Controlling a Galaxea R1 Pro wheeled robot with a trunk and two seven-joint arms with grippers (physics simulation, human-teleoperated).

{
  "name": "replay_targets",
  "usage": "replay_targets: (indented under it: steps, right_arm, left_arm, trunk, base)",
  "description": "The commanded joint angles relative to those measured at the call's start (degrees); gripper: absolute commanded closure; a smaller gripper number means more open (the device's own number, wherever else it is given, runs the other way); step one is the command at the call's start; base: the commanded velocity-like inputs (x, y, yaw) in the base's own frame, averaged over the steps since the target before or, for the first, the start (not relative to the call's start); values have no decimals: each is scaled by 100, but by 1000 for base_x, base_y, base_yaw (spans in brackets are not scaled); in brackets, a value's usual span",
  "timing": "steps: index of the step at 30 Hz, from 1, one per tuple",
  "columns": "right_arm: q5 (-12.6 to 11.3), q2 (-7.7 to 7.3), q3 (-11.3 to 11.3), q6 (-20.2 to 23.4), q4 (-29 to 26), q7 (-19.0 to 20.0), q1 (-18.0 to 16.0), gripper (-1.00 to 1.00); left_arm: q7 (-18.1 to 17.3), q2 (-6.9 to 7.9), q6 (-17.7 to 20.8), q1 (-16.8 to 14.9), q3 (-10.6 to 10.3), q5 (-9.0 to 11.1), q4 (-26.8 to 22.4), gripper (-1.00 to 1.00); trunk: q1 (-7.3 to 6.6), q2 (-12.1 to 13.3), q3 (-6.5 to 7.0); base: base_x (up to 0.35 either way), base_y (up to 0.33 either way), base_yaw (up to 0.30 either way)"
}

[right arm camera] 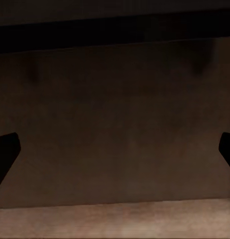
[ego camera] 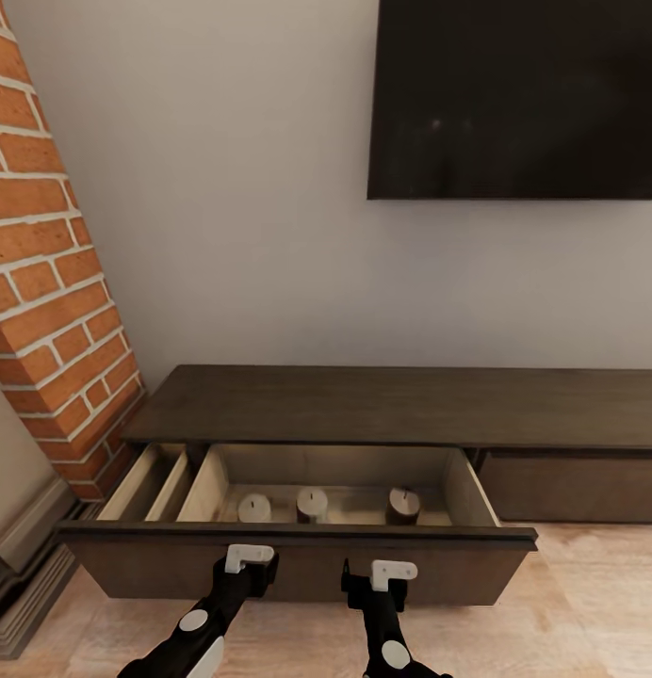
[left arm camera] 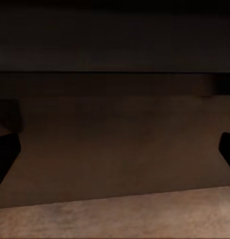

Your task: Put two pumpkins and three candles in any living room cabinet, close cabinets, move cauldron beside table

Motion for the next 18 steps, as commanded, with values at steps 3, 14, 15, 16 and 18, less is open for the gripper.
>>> replay_targets:
  steps: [3,14,15,16,18]
  right_arm:
    - [-55,-3,48,-31,0,-33,-9,-100]
    - [-56,-3,48,-28,0,-33,-9,-100]
    - [-56,-3,48,-27,0,-34,-9,-100]
    - [-56,-3,48,-28,2,-34,-9,-100]
    - [-56,-3,48,-27,5,-32,-9,-100]
  left_arm:
    - [54,8,-28,-6,-47,45,-2,-100]
    - [46,10,-33,-9,-47,45,3,-100]
    - [46,12,-33,-7,-47,45,3,-100]
    - [45,13,-33,-7,-47,45,3,-100]
    - [45,13,-33,-6,-47,46,4,-100]
  trunk:
    - [1,-2,-5]
    - [1,-2,-5]
    - [1,-2,-5]
    - [1,-2,-5]
    - [1,-2,-5]
  base:
    - [209,0,0]
    - [213,0,0]
    - [214,0,0]
    - [214,0,0]
    - [214,0,0]
